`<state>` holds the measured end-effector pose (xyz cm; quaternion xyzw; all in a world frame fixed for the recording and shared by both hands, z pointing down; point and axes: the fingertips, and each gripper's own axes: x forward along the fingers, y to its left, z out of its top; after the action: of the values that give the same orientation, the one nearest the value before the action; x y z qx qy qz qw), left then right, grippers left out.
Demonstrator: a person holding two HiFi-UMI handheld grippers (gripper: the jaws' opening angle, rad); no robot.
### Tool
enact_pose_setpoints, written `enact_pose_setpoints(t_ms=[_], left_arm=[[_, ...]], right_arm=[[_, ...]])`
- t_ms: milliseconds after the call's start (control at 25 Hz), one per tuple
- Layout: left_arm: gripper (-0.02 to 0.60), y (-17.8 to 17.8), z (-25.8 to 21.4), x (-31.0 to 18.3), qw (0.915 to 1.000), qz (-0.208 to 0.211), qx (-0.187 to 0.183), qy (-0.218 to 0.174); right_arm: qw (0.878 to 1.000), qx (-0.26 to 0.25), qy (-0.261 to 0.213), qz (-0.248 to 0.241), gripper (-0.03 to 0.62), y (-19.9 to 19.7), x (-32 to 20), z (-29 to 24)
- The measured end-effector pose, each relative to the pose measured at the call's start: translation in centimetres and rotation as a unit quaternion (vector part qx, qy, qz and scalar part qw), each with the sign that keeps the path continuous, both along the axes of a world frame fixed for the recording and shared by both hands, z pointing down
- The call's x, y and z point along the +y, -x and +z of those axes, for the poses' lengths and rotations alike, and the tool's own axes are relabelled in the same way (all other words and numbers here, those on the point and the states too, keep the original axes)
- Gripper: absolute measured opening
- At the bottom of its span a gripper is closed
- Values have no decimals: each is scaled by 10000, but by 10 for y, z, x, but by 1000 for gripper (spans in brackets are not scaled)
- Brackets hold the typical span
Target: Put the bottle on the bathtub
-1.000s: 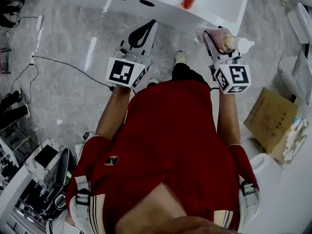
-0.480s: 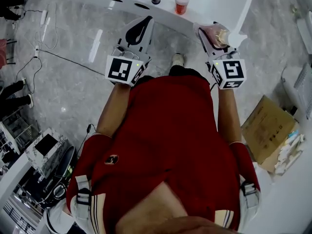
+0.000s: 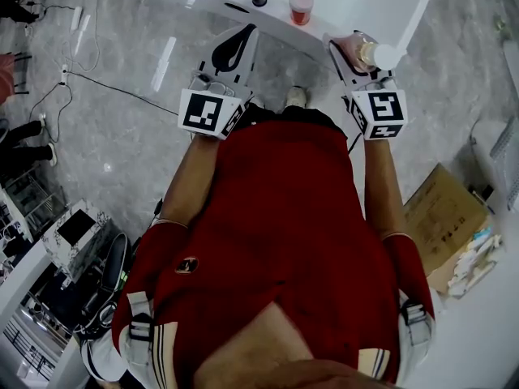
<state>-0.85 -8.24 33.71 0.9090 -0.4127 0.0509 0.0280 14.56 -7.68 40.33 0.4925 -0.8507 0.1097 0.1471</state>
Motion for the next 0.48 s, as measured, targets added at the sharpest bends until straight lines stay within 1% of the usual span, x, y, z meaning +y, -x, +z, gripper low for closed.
enact_pose_setpoints(t_ms=[480], left_arm=[[8, 7, 16, -26, 9997, 224, -13, 106]], right_arm=[[9994, 261, 112, 204, 216, 5, -32, 21]])
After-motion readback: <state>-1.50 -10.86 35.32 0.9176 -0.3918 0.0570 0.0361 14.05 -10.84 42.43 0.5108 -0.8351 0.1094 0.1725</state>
